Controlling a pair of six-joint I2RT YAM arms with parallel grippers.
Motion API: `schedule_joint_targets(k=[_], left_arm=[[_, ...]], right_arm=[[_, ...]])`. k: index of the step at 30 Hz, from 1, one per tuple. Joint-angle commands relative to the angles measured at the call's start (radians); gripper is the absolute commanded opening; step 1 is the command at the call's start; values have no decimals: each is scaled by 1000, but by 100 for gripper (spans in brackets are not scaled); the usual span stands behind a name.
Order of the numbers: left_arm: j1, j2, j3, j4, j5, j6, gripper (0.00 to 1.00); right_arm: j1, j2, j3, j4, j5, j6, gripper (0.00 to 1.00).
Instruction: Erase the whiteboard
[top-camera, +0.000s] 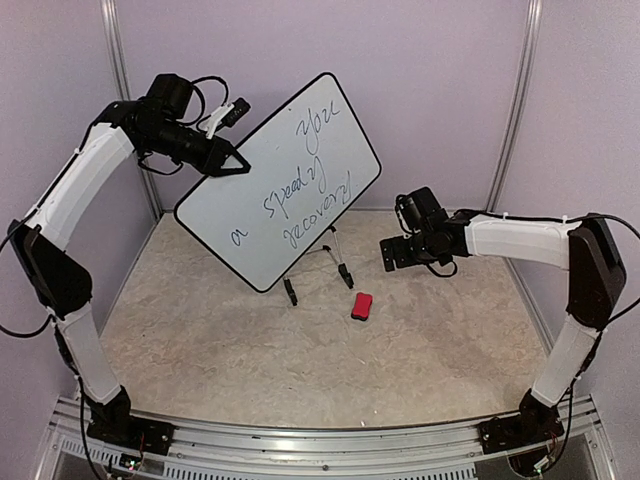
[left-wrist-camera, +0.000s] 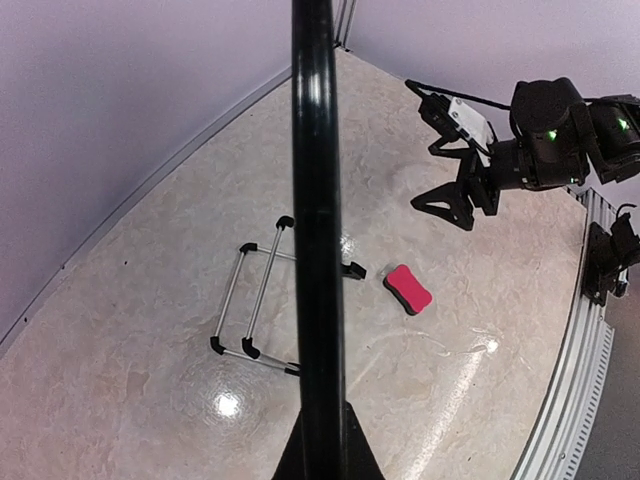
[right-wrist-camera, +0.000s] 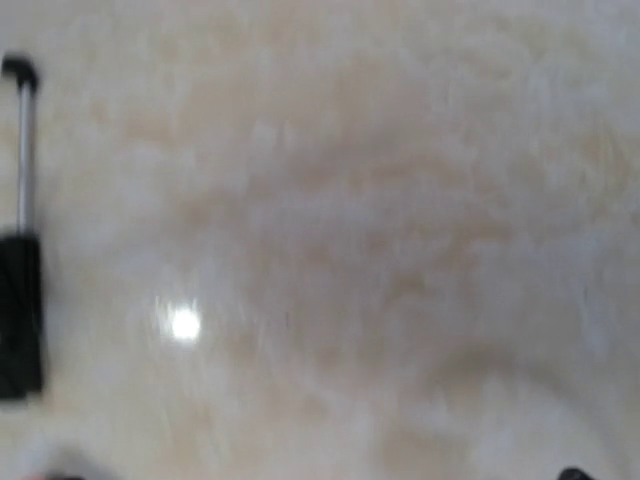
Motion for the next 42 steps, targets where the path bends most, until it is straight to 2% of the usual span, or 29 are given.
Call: schedule_joint_targets(k=[1, 10, 17, 20, 27, 31, 36, 42], left_arm=[[-16, -7, -5, 129, 41, 28, 0], [-20, 32, -2, 128, 20, 32, 0], [-25, 37, -37, 142, 8, 30, 0], [-34, 47, -37, 143, 4, 26, 0], [-44, 67, -40, 152, -13, 20, 0], [-45, 69, -42, 160, -13, 18, 0], [-47, 75, -37, 163, -5, 15, 2], [-49, 85, -35, 170, -2, 11, 19]], right_arm=[[-41, 60, 98, -4, 7, 30, 100], [-57, 83, 125, 12, -19, 24, 100], [-133, 130, 181, 60, -37, 60, 99], [-181, 142, 191, 113, -142, 78, 99], [-290, 149, 174, 280, -547, 153, 99], [-350, 183, 175, 368, -757, 248, 100], [-360, 226, 197, 447, -828, 319, 100], [-363, 289, 234, 516, -871, 387, 99]])
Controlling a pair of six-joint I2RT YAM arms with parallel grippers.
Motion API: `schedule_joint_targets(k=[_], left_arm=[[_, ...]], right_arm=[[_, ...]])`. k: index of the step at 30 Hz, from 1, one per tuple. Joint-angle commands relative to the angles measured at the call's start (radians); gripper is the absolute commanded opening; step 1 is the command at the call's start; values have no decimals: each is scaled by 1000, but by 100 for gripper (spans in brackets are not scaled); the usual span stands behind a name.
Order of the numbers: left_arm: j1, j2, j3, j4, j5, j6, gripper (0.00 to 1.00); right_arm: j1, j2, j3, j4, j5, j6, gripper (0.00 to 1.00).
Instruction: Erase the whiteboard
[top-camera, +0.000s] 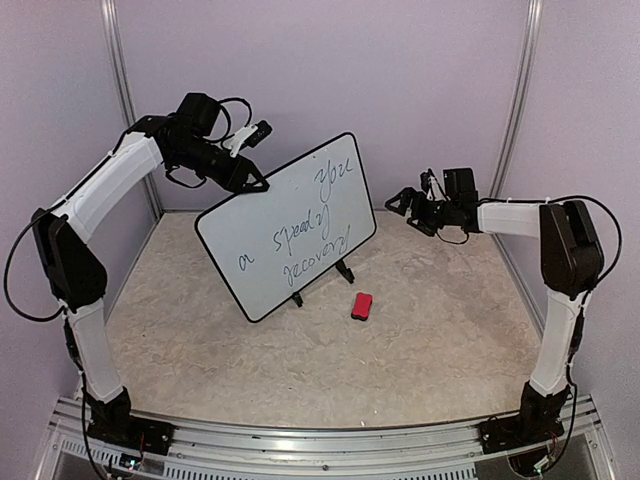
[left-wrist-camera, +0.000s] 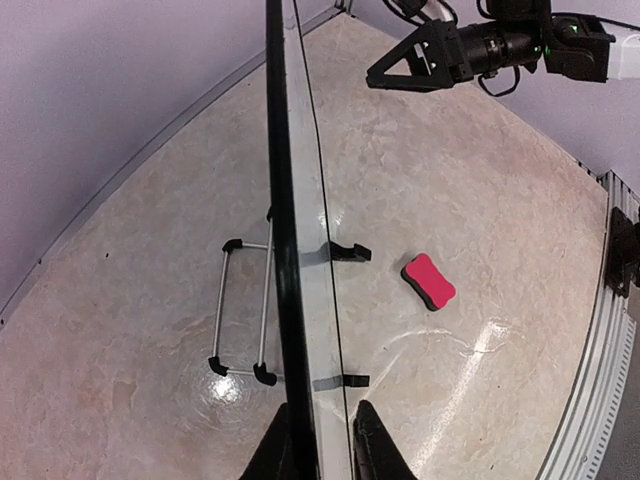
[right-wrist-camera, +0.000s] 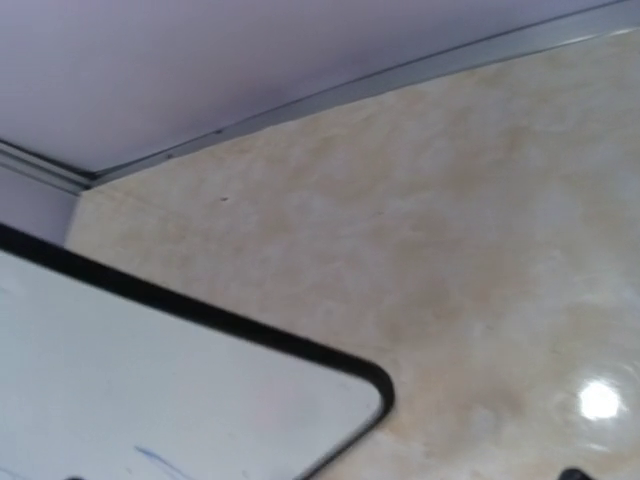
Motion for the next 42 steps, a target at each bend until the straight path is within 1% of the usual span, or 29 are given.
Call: schedule_joint_targets(k=[1, 7, 12, 13, 15, 17, 20, 22, 23, 25, 27, 28, 30, 31, 32, 33, 34, 36, 39, 42], left_arm=[[-7, -11, 26, 92, 41, 0, 20], [-10, -6, 23, 101, 41, -8, 21], [-16, -3, 14, 113, 28, -18, 22], [-18, -3, 12, 116, 22, -19, 23], [-22, -2, 9, 122, 11, -24, 29], [-22, -2, 5, 133, -5, -37, 31], [-23, -7, -17, 155, -17, -53, 34], [-22, -23, -38, 194, -41, -88, 35], [-25, -32, -55, 214, -58, -120, 38], [-49, -61, -134, 296, -127, -161, 39], [-80, -94, -273, 391, -213, -161, 40], [-81, -102, -345, 456, -232, -177, 39], [-67, -73, -378, 480, -231, -203, 31], [-50, -26, -371, 481, -205, -239, 25], [-23, 6, -375, 503, -133, -273, 21], [-11, 18, -391, 546, -89, -300, 21], [-10, 19, -411, 592, -75, -328, 21], [-18, -1, -438, 652, -77, -346, 21], [-16, -23, -462, 697, -90, -355, 22], [4, -42, -514, 767, -48, -398, 21]], right_arm=[[-6, 45, 54, 102, -79, 80, 100], [-6, 98, 126, 101, -96, 104, 99], [0, 94, 116, 107, -106, 102, 99], [3, 90, 115, 101, -107, 97, 100], [6, 78, 109, 64, -93, 76, 99], [13, 34, 77, 26, -61, 32, 99], [40, -46, -25, -15, 25, -55, 99], [72, -90, -74, -44, 105, -102, 100], [98, -106, -98, -46, 138, -124, 99], [160, -118, -119, -76, 209, -165, 99], [229, -116, -124, -103, 276, -199, 99], [242, -117, -130, -108, 290, -200, 100], [258, -134, -167, -82, 278, -191, 100], [262, -146, -183, -69, 275, -184, 99], [266, -156, -196, -59, 270, -183, 99], [267, -164, -204, -54, 269, -188, 99], [268, -173, -206, -54, 272, -196, 99], [269, -181, -196, -59, 292, -202, 100], [271, -170, -131, -65, 257, -194, 99], [291, -132, -38, -87, 247, -189, 100]])
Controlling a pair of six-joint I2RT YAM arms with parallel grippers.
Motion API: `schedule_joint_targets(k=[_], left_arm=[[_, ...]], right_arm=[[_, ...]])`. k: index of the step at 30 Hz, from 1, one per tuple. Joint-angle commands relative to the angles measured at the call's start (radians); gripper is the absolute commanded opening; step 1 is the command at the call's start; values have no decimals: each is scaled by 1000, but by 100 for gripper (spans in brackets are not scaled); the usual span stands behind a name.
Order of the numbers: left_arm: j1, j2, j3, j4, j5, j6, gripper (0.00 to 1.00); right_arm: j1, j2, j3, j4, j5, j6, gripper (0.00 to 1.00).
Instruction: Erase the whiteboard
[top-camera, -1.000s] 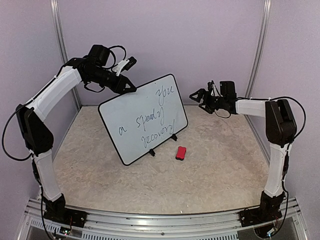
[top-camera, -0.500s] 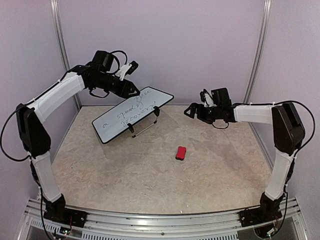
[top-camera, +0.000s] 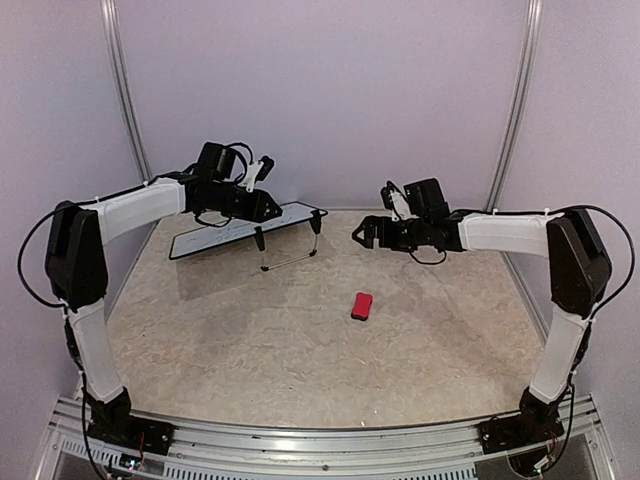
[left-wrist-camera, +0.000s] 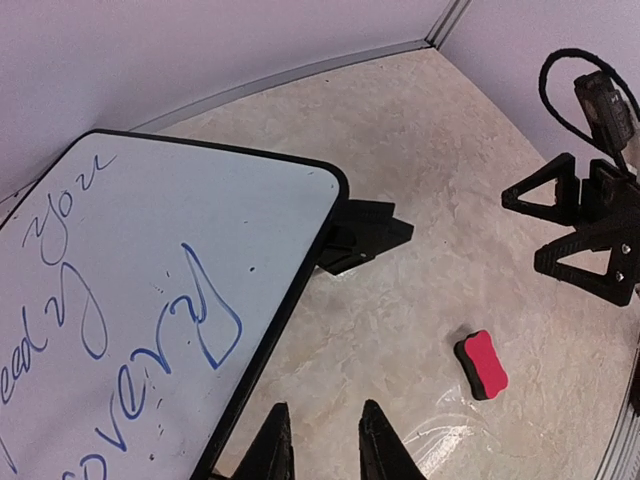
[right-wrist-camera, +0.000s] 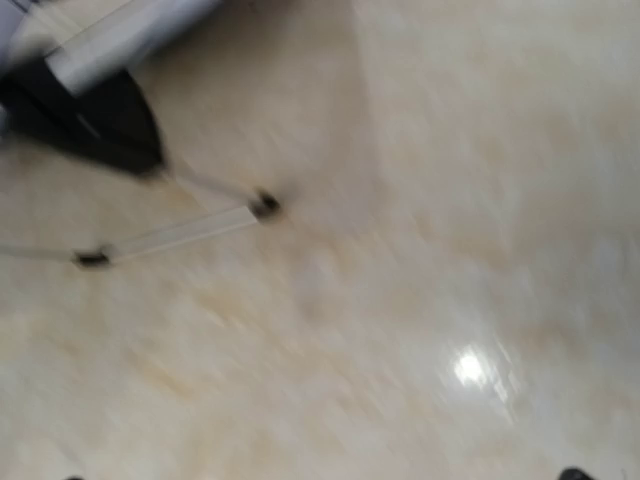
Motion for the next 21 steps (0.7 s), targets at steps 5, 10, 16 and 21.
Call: schedule_joint_targets(k=[5, 10, 16, 21], left_arm=[[15, -70, -80, 166, 77, -78, 24], [45, -151, -142, 231, 48, -191, 29], [68, -308, -267, 247, -220, -393, 34], [181, -526, -533, 328, -258, -664, 41]], right_arm=[[52, 48, 189, -35, 5, -13, 99], [73, 95, 339, -97, 9, -23, 99], [102, 209, 588, -276, 165, -53, 99], [100, 267, 692, -341, 171, -24, 100]])
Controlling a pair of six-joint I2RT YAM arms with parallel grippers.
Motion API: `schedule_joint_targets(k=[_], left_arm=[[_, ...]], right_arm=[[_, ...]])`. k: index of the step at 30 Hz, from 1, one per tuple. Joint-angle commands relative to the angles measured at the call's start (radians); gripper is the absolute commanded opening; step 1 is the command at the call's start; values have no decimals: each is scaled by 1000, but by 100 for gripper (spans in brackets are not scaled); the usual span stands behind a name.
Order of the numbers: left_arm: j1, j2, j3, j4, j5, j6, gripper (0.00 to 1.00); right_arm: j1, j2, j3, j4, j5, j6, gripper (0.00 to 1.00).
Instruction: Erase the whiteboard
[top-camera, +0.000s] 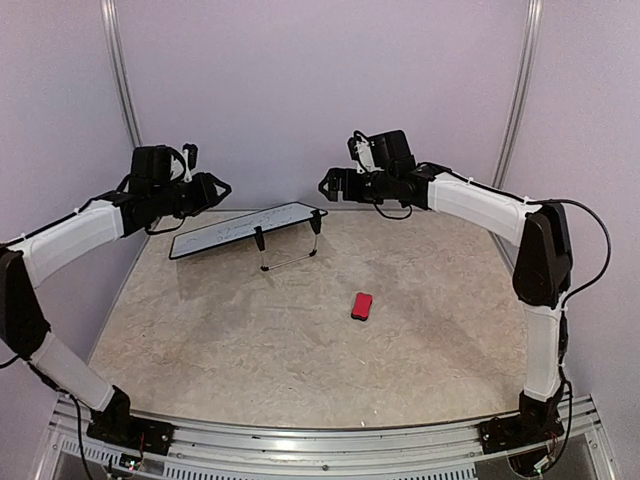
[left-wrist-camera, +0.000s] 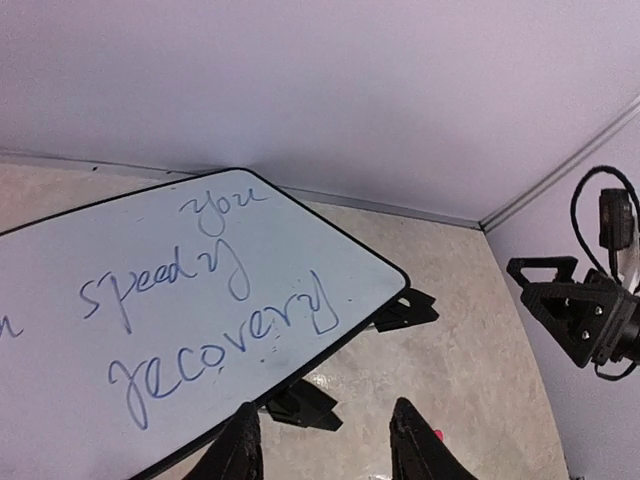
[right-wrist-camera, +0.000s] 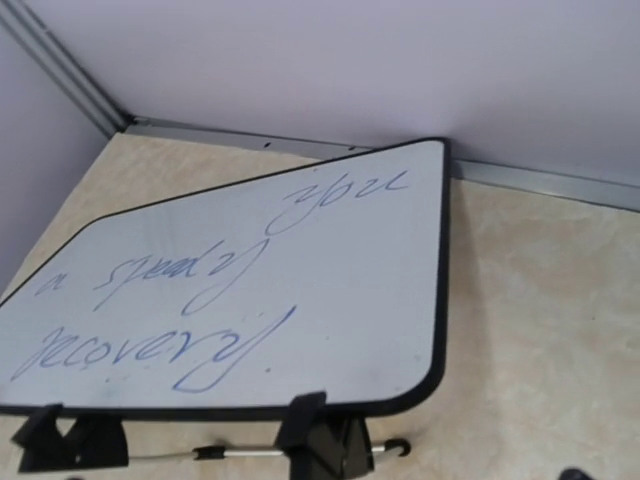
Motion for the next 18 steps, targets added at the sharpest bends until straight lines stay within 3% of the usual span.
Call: schedule_joint_targets(k=[1, 7, 13, 18], left_arm=[[112, -187, -213, 90, -78, -303, 42], [252, -372, -359, 53, -52, -487, 43], [381, -421, -490, 78, -3, -634, 50], [444, -398, -591, 165, 85, -724, 50]], right_arm=[[3, 55, 82, -112, 39, 19, 99], [-72, 139, 187, -152, -61, 103, 100], [-160, 278, 354, -183, -220, 166, 99], [-173, 345, 441, -201, -273, 160, 98]])
